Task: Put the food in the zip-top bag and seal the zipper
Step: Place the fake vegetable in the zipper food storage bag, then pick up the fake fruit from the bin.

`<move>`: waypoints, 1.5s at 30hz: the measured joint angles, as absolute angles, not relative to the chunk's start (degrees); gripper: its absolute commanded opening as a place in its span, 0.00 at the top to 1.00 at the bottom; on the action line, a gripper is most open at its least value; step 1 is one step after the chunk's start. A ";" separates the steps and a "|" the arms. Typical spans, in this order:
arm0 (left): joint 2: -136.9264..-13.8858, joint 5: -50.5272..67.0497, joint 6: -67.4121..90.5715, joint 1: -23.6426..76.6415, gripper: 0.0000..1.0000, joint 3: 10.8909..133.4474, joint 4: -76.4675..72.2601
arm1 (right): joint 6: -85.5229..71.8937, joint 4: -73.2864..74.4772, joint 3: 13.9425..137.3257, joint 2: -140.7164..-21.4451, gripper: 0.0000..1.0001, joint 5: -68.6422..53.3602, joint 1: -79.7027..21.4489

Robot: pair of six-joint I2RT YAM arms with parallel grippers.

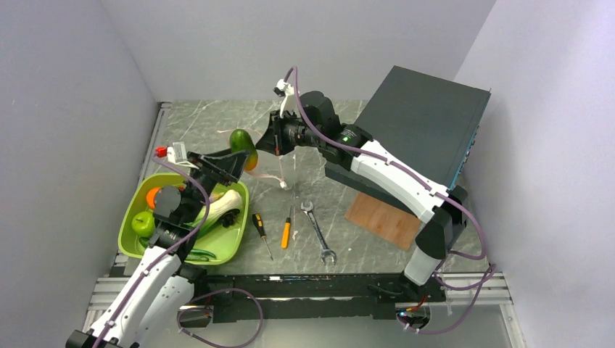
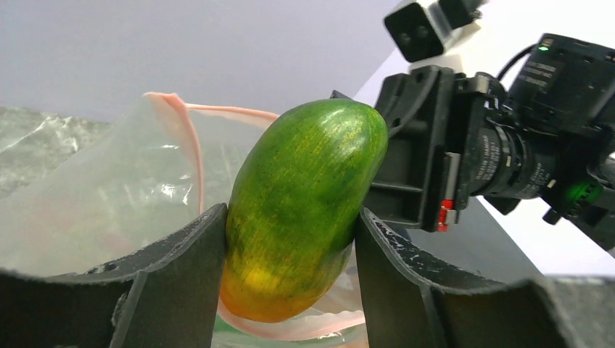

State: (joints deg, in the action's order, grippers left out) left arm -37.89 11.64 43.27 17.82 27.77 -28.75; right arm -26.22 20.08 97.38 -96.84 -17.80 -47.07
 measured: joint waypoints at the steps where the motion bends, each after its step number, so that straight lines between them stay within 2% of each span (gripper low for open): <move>1: -37.15 10.61 43.79 17.82 0.66 27.31 -27.73 | -26.39 20.03 97.56 -96.84 1.00 -18.22 -47.07; 3: -36.93 9.32 44.49 17.82 0.52 27.49 -26.11 | -26.76 19.88 97.97 -96.86 1.00 -18.76 -47.07; 7: -37.85 7.68 46.17 17.82 0.18 29.56 -19.68 | -27.07 19.49 98.78 -96.86 1.00 -19.25 -47.07; 9: -38.39 7.05 47.40 17.82 0.04 31.24 -15.40 | -27.07 19.44 98.94 -96.95 1.00 -19.38 -47.07; 10: -38.63 6.52 48.01 17.82 0.01 32.47 -12.84 | -27.07 19.40 98.96 -97.03 1.00 -19.44 -47.07; 16: -44.69 2.94 55.24 17.82 0.01 49.91 9.28 | -27.11 19.20 98.96 -97.82 1.00 -19.70 -47.07; 19: -48.95 2.44 58.19 17.65 0.08 58.57 18.63 | -27.24 19.20 98.96 -97.95 1.00 -20.01 -47.07; 24: -51.88 3.70 61.93 17.56 0.29 60.12 24.64 | -27.24 19.22 98.96 -97.95 1.00 -20.10 -46.81; 25: -52.01 3.79 62.70 17.56 0.38 59.31 25.02 | -27.24 19.20 98.96 -97.95 1.00 -20.10 -46.81; 26: -51.96 3.77 63.31 17.56 0.42 58.37 25.17 | -27.24 19.20 98.96 -97.95 1.00 -20.08 -46.81; 27: -51.57 3.60 64.18 17.58 0.41 57.12 25.32 | -27.27 19.20 98.96 -97.95 1.00 -20.08 -46.81; 30: -50.61 2.74 66.00 17.61 0.21 55.46 28.14 | -27.27 19.16 98.96 -97.95 1.00 -20.10 -46.87; 32: -50.00 2.13 66.30 17.61 0.13 55.64 29.69 | -27.27 19.16 98.96 -97.95 1.00 -20.08 -46.94; 37: -48.95 1.30 64.97 17.61 0.11 59.72 34.94 | -27.18 19.25 99.02 -98.00 1.00 -19.99 -46.94; 41: -47.00 -0.08 62.78 17.61 0.22 63.61 36.77 | -27.03 19.22 99.11 -98.17 1.00 -19.75 -46.92; 43: -45.50 -0.54 61.47 17.61 0.34 64.16 37.15 | -27.00 19.25 99.55 -98.52 1.00 -19.59 -46.92; 45: -43.77 -1.37 60.05 17.61 0.42 64.10 38.11 | -27.00 19.25 99.81 -98.78 1.00 -19.55 -46.92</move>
State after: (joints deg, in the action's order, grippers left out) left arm -43.77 -1.37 60.05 17.61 64.10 38.11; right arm -27.00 19.25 99.81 -98.78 -19.55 -46.92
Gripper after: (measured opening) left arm 0.689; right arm 0.008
